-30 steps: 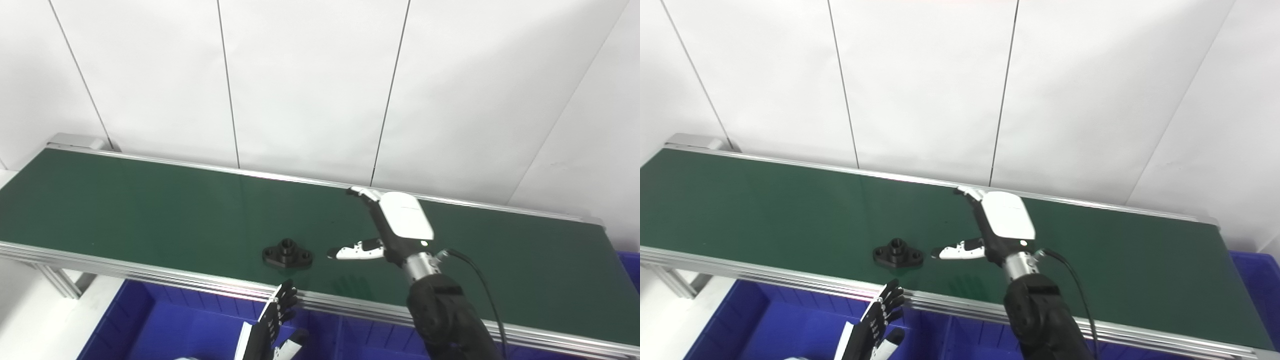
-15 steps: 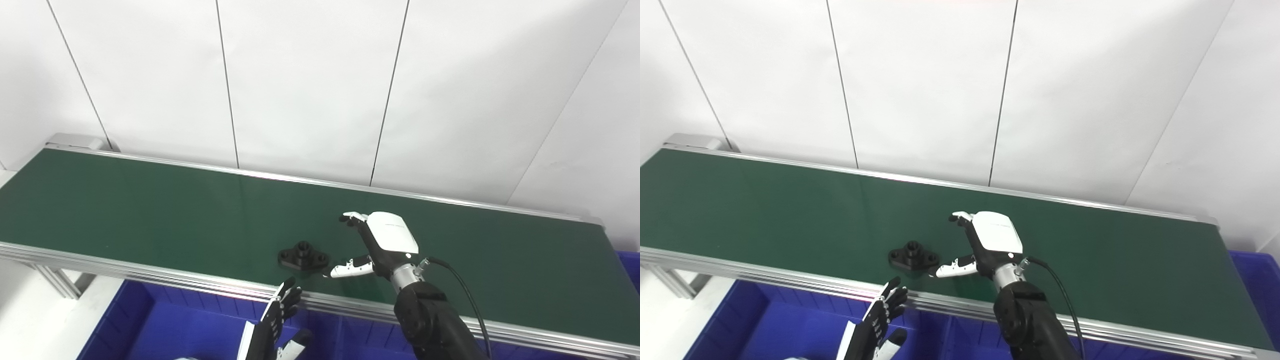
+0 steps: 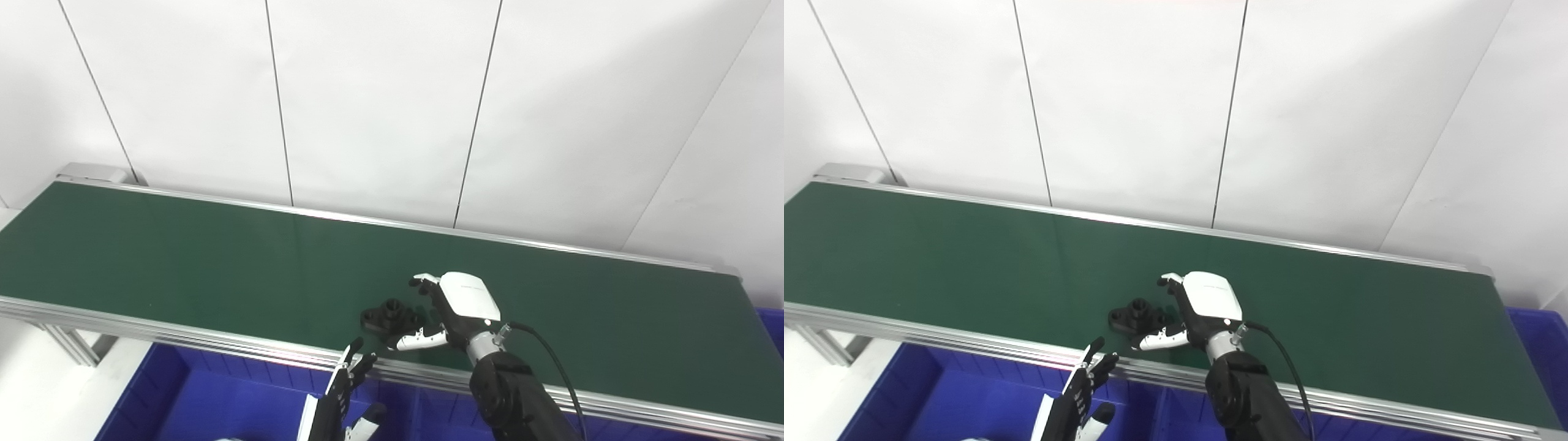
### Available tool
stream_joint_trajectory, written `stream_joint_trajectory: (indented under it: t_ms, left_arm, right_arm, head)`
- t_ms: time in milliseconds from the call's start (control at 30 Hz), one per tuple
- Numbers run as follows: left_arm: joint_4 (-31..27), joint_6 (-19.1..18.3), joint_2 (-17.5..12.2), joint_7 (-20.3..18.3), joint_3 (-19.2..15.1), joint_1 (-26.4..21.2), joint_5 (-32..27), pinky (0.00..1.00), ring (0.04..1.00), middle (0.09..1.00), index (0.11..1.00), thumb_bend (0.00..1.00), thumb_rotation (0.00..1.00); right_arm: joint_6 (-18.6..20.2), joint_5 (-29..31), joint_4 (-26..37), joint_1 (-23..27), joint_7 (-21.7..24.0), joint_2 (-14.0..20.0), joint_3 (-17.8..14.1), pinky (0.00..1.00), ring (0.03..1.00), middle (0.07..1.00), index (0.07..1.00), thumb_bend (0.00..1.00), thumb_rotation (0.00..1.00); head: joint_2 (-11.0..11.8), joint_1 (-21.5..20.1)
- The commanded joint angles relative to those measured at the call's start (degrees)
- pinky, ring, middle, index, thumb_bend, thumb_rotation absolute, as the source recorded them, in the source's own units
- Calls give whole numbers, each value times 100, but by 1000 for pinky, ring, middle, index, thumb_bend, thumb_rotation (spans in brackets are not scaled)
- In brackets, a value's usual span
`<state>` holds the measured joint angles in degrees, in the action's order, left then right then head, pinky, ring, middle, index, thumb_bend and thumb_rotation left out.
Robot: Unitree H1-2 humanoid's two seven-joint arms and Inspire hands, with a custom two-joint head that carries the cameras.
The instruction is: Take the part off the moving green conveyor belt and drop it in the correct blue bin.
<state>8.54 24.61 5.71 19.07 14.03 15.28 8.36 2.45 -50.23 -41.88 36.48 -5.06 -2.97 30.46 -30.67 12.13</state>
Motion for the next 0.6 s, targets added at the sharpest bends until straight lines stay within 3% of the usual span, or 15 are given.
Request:
stream_joint_trajectory:
  t_ms: [0,233,300,367,433,467,500,567]
  left_arm:
    - [-174,231,61,75,122,-33,113,915,887,854,949,681,841]
    - [-206,231,72,126,215,-6,120,917,888,853,960,667,844]
    - [-225,231,69,145,234,5,122,915,885,850,957,657,846]
    - [-243,231,60,156,253,17,106,922,888,851,959,651,848]
    - [-256,231,53,187,261,30,142,920,887,851,962,663,856]
    - [-267,231,51,189,262,40,154,920,887,851,962,663,856]
    - [-275,230,50,188,262,46,160,922,888,851,964,666,858]
    - [-292,230,47,178,269,59,147,923,887,853,968,669,860]
  right_arm:
    - [17,78,76,289,-200,-146,11,534,666,762,803,939,509]
    - [16,129,42,270,-165,-152,52,529,672,772,796,937,507]
    - [16,143,-71,276,-168,-136,77,505,638,746,793,850,473]
    - [-42,220,-200,273,-243,-143,54,365,479,621,767,735,406]
    - [-152,293,-364,279,-394,-150,51,252,322,436,672,604,287]
    - [-162,299,-439,285,-455,-151,72,252,322,436,672,604,287]
    - [-162,305,-490,292,-498,-151,94,220,283,387,567,544,207]
    - [-107,252,-586,263,-714,-145,144,161,213,299,498,513,158]
  head:
    - [-1,-7]
    - [-32,61]
    - [-44,68]
    - [-69,64]
    - [-78,46]
    - [-90,34]
    - [-90,34]
    - [-109,22]
